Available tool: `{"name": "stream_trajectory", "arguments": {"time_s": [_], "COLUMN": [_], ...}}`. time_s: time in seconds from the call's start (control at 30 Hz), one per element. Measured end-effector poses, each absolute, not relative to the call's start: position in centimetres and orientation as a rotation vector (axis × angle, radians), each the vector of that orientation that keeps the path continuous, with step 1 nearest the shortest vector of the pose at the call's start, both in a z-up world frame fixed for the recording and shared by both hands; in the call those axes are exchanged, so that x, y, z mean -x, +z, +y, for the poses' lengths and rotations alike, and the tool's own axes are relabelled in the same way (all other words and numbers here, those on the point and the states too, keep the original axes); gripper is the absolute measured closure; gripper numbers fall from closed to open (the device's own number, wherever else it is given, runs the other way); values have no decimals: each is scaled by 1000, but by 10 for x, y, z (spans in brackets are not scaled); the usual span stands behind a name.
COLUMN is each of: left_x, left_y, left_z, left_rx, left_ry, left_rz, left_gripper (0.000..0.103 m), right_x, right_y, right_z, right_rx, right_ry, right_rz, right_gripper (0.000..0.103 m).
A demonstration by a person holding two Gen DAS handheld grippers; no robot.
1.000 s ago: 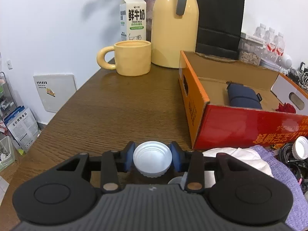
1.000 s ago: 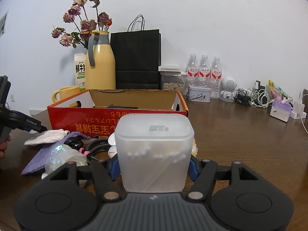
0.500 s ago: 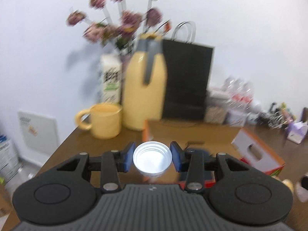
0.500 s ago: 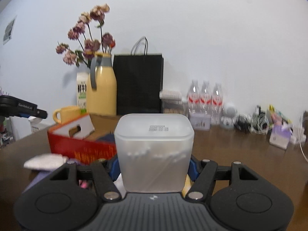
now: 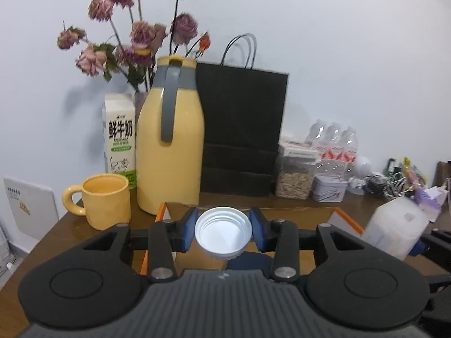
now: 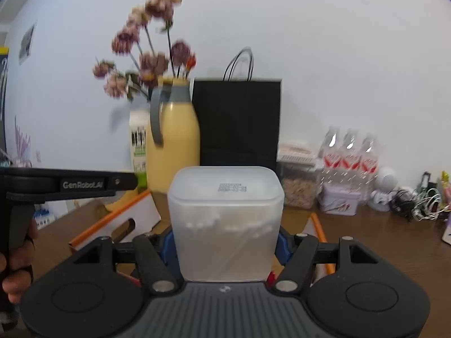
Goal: Organize objects
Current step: 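Lower the bottle cap and swab box into the cardboard box, release both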
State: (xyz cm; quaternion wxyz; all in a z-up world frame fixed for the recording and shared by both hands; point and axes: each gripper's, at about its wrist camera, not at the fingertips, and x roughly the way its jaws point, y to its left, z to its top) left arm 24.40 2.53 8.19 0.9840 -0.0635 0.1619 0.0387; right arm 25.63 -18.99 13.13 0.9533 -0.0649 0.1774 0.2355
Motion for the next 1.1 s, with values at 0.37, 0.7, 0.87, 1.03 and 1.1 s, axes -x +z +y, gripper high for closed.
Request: {"name": "stream_trajectory", "arguments": {"time_s": [0.37,0.7,0.87,1.03,1.1], "left_x": [-271,-259,-256,-255,-254], "left_y": [48,52,56,58,59], "left_z": [36,32,33,34,33], "left_rx": [109,106,125,130,132], "left_ry": [60,62,68,68,67], "left_rz": [431,371,356,354,350], "left_gripper": [62,0,0,0,0], "right_x": [-295,-298,-295,-295,-293], "right_y": [91,85,90,93,94], "right_z": [-163,-173,-181,-187,-189], "right_rx": [156,144,112,100,96], "right_ry": [473,458,454,441,435], "right_rz": [528,555,526,510,499], "right_gripper": [39,5,0,0,0]}}
